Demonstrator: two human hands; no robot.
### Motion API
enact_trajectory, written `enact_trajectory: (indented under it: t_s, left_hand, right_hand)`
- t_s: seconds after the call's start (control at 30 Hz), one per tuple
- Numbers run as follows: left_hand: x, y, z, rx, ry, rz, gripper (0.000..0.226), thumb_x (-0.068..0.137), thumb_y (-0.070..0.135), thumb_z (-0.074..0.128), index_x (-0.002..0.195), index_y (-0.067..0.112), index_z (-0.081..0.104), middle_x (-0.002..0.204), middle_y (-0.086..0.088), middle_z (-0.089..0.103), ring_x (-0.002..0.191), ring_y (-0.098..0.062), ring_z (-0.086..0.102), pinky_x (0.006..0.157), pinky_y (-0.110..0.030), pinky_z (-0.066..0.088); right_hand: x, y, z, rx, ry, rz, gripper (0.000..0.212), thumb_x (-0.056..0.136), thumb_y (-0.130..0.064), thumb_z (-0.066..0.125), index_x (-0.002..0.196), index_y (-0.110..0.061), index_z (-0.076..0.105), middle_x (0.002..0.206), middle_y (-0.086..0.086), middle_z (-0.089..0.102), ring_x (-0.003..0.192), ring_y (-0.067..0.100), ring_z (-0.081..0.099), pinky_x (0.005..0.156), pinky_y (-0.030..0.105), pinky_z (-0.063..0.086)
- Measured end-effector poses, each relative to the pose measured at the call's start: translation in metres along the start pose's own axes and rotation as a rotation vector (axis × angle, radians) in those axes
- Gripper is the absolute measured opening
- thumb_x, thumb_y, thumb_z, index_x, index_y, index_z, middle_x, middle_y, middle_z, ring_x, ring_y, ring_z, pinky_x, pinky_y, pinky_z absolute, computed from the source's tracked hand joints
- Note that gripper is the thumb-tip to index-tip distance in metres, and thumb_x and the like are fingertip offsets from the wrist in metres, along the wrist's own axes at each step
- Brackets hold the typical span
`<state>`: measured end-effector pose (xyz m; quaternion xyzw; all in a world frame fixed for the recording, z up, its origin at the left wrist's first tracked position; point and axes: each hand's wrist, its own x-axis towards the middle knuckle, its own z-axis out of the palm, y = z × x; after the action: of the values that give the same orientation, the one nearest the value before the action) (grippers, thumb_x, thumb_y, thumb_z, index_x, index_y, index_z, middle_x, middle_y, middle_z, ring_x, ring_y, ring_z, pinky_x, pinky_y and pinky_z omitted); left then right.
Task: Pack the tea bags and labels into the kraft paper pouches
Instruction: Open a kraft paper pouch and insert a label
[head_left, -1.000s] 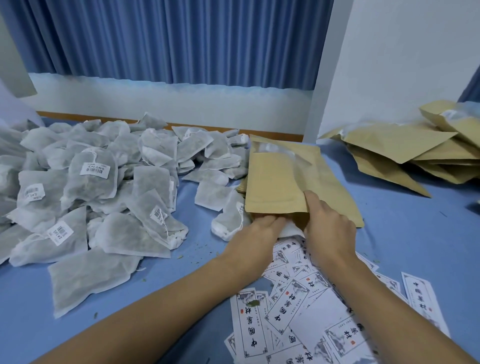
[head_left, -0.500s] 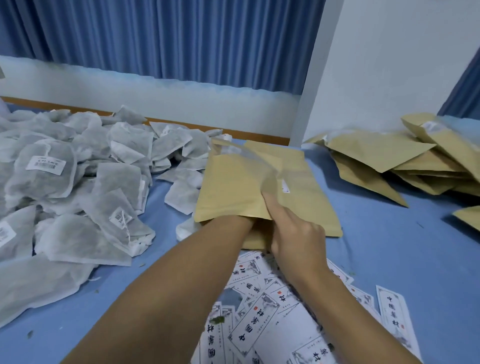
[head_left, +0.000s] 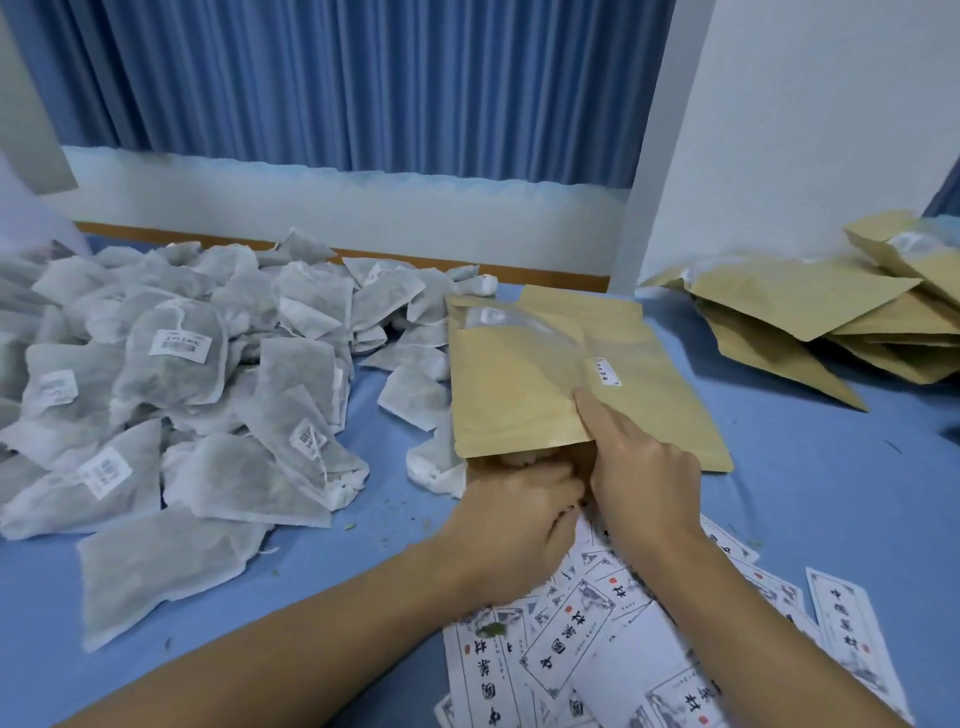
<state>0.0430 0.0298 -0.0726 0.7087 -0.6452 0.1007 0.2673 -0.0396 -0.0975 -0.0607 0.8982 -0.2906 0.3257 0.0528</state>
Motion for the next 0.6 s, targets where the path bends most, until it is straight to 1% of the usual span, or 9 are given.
enact_trajectory:
  t_s: [0.03, 0.1, 0.17, 0.23, 0.3, 0.37, 0.4, 0.5, 0.6]
  left_hand:
    - [-0.004, -0.003, -0.003, 0.031, 0.058, 0.067, 0.017, 0.094, 0.017, 0.048, 0.083, 0.015, 0.061, 0.078, -0.001, 0.059, 0.070, -0.022, 0.053, 0.065, -0.041, 0.049]
    - [-0.004, -0.011, -0.015, 0.029, 0.300, 0.168, 0.016, 0.090, 0.010, 0.055, 0.079, 0.012, 0.066, 0.062, 0.003, 0.053, 0.054, -0.018, 0.046, 0.051, -0.033, 0.043]
    - [0.005, -0.022, -0.028, 0.046, 0.619, 0.207, 0.013, 0.089, 0.007, 0.059, 0.086, 0.006, 0.072, 0.065, 0.000, 0.059, 0.055, -0.018, 0.050, 0.053, -0.029, 0.041]
    - [0.009, -0.038, -0.036, 0.117, 0.725, 0.042, 0.014, 0.090, 0.012, 0.058, 0.091, 0.009, 0.071, 0.080, -0.001, 0.064, 0.069, -0.021, 0.057, 0.064, -0.034, 0.043]
    - [0.006, -0.060, -0.033, 0.243, 0.530, -0.323, 0.030, 0.090, 0.029, 0.055, 0.117, 0.019, 0.063, 0.117, -0.003, 0.061, 0.106, -0.025, 0.058, 0.089, -0.043, 0.043]
    - [-0.001, -0.084, -0.026, 0.221, 0.162, -0.630, 0.056, 0.092, 0.051, 0.049, 0.143, 0.031, 0.041, 0.155, -0.006, 0.032, 0.144, -0.027, 0.029, 0.112, -0.054, 0.027]
    - [-0.003, -0.093, -0.026, 0.140, 0.036, -0.692, 0.061, 0.090, 0.059, 0.048, 0.145, 0.035, 0.038, 0.162, -0.004, 0.019, 0.150, -0.025, 0.016, 0.116, -0.056, 0.020]
    - [-0.001, -0.100, -0.021, 0.060, 0.000, -0.618, 0.060, 0.077, 0.069, 0.057, 0.128, 0.038, 0.057, 0.159, 0.003, 0.019, 0.151, -0.017, 0.005, 0.119, -0.057, 0.008]
    - [0.000, -0.081, -0.013, 0.169, -0.013, -0.520, 0.055, 0.075, 0.061, 0.059, 0.118, 0.027, 0.054, 0.133, 0.005, 0.038, 0.141, -0.019, 0.024, 0.116, -0.057, 0.017]
  right_hand:
    - [0.000, 0.002, -0.001, -0.021, -0.033, 0.027, 0.075, 0.070, 0.011, 0.058, 0.135, -0.027, 0.060, 0.111, -0.005, 0.073, 0.051, 0.032, 0.059, 0.051, 0.027, 0.032]
    - [0.001, 0.007, -0.002, -0.047, -0.079, 0.070, 0.075, 0.076, 0.004, 0.054, 0.140, -0.033, 0.048, 0.115, -0.008, 0.069, 0.066, 0.035, 0.064, 0.055, 0.030, 0.035]
    - [0.001, 0.010, -0.004, -0.070, -0.112, 0.100, 0.074, 0.077, 0.002, 0.053, 0.140, -0.035, 0.043, 0.110, -0.007, 0.068, 0.071, 0.035, 0.064, 0.056, 0.031, 0.035]
    - [0.000, 0.012, -0.005, -0.090, -0.112, 0.130, 0.073, 0.076, 0.002, 0.054, 0.139, -0.034, 0.046, 0.099, -0.004, 0.068, 0.064, 0.034, 0.059, 0.054, 0.030, 0.032]
    - [-0.001, 0.012, -0.004, -0.107, -0.110, 0.134, 0.071, 0.075, 0.003, 0.055, 0.137, -0.032, 0.051, 0.092, -0.003, 0.069, 0.056, 0.031, 0.051, 0.052, 0.029, 0.028]
    - [-0.001, 0.011, -0.002, -0.117, -0.107, 0.128, 0.068, 0.075, 0.004, 0.056, 0.135, -0.030, 0.054, 0.090, -0.001, 0.070, 0.053, 0.031, 0.048, 0.051, 0.029, 0.027]
    - [0.000, 0.010, -0.001, -0.117, -0.106, 0.127, 0.067, 0.075, 0.004, 0.056, 0.134, -0.029, 0.056, 0.090, 0.000, 0.070, 0.053, 0.033, 0.051, 0.051, 0.029, 0.027]
    - [-0.001, 0.012, 0.000, -0.118, -0.099, 0.125, 0.067, 0.077, 0.003, 0.056, 0.134, -0.030, 0.054, 0.093, -0.001, 0.070, 0.055, 0.035, 0.054, 0.052, 0.030, 0.028]
    - [0.000, 0.015, 0.001, -0.106, -0.089, 0.142, 0.067, 0.079, 0.002, 0.053, 0.137, -0.032, 0.050, 0.096, -0.002, 0.069, 0.057, 0.032, 0.046, 0.054, 0.030, 0.030]
